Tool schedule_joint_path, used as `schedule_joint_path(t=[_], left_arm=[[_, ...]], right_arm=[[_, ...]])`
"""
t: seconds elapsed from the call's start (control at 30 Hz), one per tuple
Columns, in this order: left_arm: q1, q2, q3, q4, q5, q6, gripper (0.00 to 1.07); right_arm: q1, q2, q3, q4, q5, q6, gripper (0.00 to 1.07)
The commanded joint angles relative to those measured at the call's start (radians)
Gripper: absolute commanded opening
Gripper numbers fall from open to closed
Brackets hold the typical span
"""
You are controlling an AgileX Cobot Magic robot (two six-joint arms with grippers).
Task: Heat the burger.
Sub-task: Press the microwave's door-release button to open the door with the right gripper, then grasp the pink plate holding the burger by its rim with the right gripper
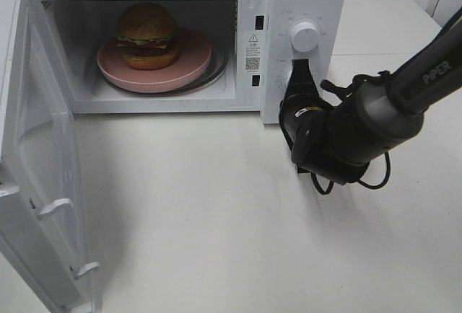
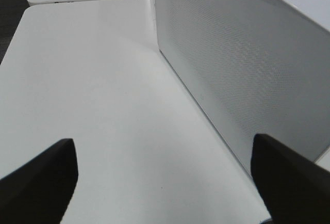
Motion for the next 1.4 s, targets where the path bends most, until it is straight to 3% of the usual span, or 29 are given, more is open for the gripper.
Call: schedule_joint_path(t=[0.03,0.3,0.4,0.6,0.9,1.03,1.07,1.27,1.4], left_arm=[[0.004,-0.003,0.002,-0.007,-0.004,0.001,0.84],[0.004,-0.003,0.002,-0.007,-0.004,0.001,0.84],[0.004,-0.003,0.002,-0.007,-0.004,0.001,0.84],[0.004,-0.003,0.002,-0.007,-0.004,0.001,0.84],[0.004,-0.003,0.002,-0.007,-0.004,0.001,0.84],[0.004,-0.003,0.002,-0.007,-0.004,0.001,0.84],[0.004,-0.003,0.002,-0.007,-0.004,0.001,0.84],[0.004,-0.003,0.002,-0.007,-0.004,0.001,0.84],[0.004,-0.003,0.002,-0.007,-0.004,0.001,0.84]], right_arm=[[-0.003,-0.059,0.036,-0.041,0.024,-0.063,0.0],[-0.003,-0.167,0.124,-0.041,0.191,-0.273,0.0],[-0.006,-0.225,0.147,-0.041,0.304,-0.479,0.01],[-0.02,-0.315,0.149,-0.041,0.508,-0.829,0.02],[-0.099,-0.385,0.142,-0.064,0.804,-1.104,0.03],[-0.124,-0.395,0.113,-0.159,0.976,-1.182,0.03],[-0.124,-0.401,0.093,-0.243,1.052,-1.183,0.03],[-0.124,-0.403,0.02,-0.426,1.263,-1.182,0.03],[-0.124,-0.403,-0.065,-0.618,1.428,-1.182,0.04]])
